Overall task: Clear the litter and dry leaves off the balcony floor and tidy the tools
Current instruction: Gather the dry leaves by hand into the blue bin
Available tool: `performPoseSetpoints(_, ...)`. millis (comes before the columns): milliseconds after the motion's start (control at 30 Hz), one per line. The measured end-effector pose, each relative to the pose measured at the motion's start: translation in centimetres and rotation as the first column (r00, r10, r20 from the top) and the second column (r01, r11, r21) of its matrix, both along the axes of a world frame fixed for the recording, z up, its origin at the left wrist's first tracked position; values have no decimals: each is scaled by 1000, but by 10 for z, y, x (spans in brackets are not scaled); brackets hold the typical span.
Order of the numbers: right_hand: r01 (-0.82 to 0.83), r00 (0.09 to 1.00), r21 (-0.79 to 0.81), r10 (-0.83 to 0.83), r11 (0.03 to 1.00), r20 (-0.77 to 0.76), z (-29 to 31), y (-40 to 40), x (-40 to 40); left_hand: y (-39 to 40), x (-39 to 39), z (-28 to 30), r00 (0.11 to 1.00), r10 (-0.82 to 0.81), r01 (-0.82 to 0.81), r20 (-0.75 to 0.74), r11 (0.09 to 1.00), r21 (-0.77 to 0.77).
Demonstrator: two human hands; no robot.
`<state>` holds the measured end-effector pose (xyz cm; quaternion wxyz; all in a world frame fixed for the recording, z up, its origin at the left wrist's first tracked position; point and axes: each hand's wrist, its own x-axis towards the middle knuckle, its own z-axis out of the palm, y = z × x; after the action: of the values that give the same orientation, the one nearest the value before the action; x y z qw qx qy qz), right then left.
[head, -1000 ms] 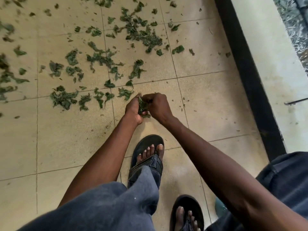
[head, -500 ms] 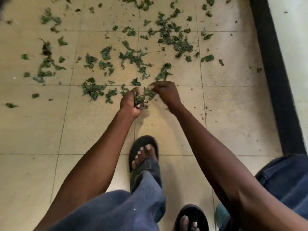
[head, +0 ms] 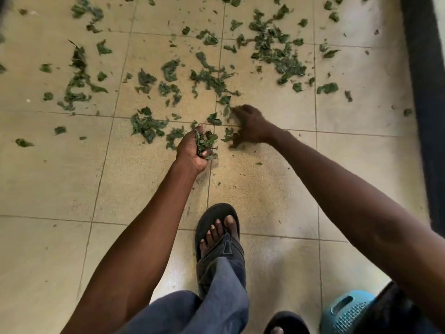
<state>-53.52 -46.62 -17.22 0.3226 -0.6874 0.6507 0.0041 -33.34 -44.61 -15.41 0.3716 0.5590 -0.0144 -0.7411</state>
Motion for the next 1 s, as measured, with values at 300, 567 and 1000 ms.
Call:
performPoseSetpoints(300,-454,887,-272,404,848,-222,-3,83,29,17,14,-4,995,91,-92,32,995,46)
performPoseSetpoints(567,-100,992,-261,78,960,-96,22,74,-2,31,16,0,997,73,-74,31,997,30)
performPoseSetpoints(1000,255,172,656,-701,711,693,127,8,177,27,106,94,931,365,-357,-10,906,-227)
